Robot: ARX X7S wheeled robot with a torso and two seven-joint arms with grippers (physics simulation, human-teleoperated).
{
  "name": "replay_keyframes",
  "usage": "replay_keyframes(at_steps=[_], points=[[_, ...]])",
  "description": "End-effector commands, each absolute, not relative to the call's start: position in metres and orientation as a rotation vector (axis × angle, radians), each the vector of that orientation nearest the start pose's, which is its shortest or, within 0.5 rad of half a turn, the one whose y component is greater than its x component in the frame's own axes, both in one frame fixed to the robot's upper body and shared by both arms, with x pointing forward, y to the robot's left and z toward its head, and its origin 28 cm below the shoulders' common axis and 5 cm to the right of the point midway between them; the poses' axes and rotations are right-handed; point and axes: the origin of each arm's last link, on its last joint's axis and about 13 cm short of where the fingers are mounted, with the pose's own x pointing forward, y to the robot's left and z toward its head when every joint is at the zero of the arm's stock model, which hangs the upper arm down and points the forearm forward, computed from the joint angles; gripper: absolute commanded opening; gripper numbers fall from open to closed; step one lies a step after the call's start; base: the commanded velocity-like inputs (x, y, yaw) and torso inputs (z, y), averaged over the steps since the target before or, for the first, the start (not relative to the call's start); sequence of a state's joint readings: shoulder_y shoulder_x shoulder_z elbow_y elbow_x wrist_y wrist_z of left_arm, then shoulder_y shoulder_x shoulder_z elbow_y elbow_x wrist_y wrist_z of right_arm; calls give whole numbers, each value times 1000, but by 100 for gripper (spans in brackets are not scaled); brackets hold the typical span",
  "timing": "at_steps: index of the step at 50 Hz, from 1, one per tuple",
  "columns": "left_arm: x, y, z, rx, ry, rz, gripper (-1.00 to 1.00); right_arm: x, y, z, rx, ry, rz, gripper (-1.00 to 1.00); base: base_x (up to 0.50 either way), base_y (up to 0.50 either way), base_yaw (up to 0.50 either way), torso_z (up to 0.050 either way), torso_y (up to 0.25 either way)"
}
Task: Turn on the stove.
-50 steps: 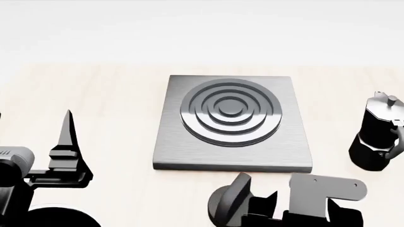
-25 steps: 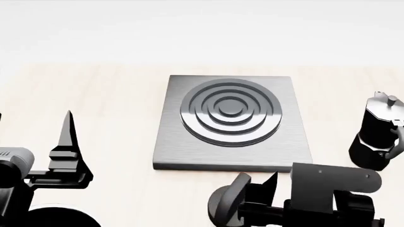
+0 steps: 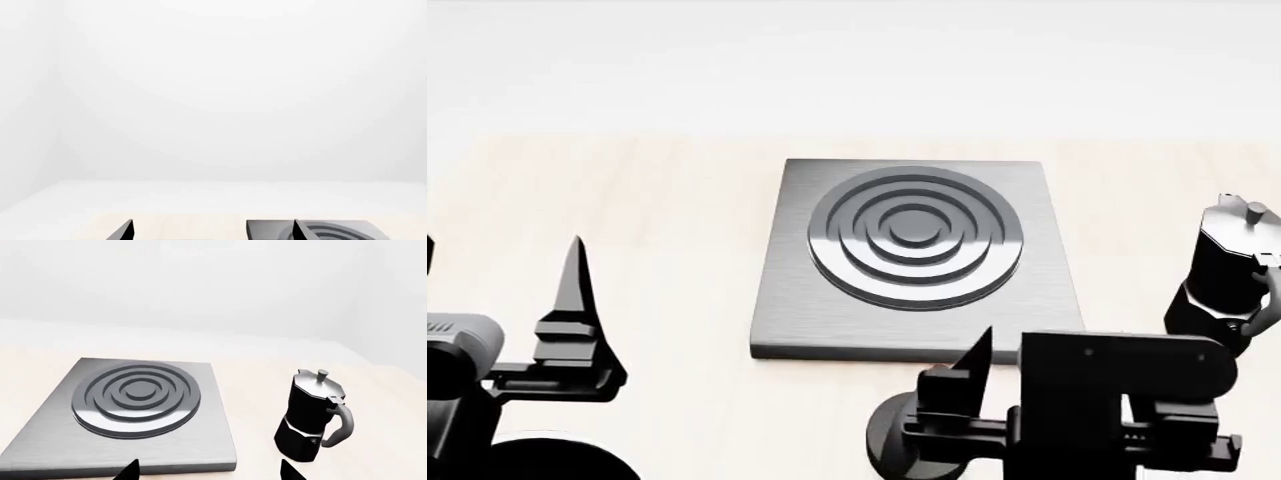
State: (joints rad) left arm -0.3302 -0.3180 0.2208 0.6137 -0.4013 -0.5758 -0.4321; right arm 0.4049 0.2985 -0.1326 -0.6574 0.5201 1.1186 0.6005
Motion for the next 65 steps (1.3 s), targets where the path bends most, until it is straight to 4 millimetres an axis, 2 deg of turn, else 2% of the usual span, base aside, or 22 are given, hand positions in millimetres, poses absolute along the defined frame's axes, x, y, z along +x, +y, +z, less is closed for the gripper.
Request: replay_keyframes(at_steps=[1,35,65], points=[[233,200,162,-3,-253,-9,100,221,-95,165,-132,57,-119,100,0,0,0,0,0],[233,200,162,-6,-253,-11,100,211,-81,177,-202,-91,-104,100,0,0,0,0,0],[227,197,168,-4,-271,-25,100,206,-78,184,-231,-209,-110,100,0,0,0,0,0]])
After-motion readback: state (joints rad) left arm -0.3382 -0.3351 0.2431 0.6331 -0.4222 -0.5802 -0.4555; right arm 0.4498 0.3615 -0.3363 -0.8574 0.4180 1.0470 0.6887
